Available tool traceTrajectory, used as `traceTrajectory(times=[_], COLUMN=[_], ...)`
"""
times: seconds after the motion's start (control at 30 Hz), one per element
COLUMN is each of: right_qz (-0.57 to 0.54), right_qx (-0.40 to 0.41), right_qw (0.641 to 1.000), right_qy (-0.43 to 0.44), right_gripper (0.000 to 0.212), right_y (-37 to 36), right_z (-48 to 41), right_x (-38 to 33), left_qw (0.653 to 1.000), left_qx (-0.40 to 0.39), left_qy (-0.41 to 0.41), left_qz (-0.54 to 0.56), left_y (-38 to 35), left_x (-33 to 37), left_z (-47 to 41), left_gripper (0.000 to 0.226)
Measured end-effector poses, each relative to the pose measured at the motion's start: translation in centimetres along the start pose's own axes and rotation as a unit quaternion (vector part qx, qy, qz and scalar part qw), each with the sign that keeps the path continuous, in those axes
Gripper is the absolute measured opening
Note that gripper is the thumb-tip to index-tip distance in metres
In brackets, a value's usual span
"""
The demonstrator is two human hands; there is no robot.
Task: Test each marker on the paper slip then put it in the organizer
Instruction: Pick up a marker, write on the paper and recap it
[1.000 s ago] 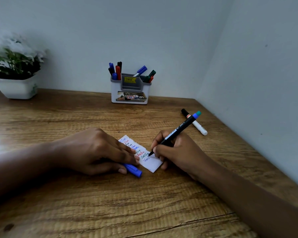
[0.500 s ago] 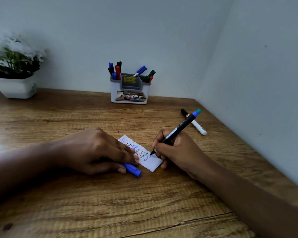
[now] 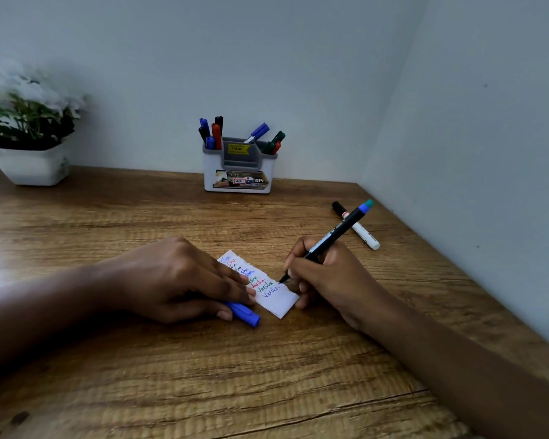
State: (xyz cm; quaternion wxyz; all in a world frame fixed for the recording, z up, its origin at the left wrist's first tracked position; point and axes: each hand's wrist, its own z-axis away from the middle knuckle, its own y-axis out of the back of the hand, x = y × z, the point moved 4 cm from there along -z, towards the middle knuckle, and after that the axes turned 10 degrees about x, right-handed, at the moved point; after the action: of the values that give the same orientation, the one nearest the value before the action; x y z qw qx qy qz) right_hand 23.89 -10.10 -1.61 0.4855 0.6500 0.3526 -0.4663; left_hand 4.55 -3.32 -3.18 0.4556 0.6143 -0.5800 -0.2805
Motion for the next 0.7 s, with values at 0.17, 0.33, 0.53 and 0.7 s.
traceTrajectory(times=[0.17, 0.33, 0.53, 0.7], right_qz=[-0.173, -0.154, -0.196, -0.247], right_qx=[0.049, 0.065, -0.006, -0.031], right_qw=[0.982, 0.986, 0.978, 0.964], right_qy=[-0.063, -0.015, 0.074, 0.095], right_gripper=[0.022, 0.017, 0.021, 0.026], right_y=[1.5, 1.9, 1.8, 1.9], right_z=[-0.6, -0.6, 0.3, 0.5], right_x=[0.0, -0.7, -2.2, -2.7], left_qw=[0.996, 0.987, 0.977, 0.966], left_qx=[0.021, 0.124, 0.21, 0.248], left_qy=[-0.08, -0.097, -0.005, 0.055], left_qz=[0.032, -0.029, 0.025, 0.06], left_y=[1.1, 2.0, 3.1, 3.8], left_x=[1.2, 1.5, 1.7, 1.9], left_z=[-0.8, -0.8, -1.2, -1.3], left_gripper=[0.031, 0.03, 0.036, 0.044])
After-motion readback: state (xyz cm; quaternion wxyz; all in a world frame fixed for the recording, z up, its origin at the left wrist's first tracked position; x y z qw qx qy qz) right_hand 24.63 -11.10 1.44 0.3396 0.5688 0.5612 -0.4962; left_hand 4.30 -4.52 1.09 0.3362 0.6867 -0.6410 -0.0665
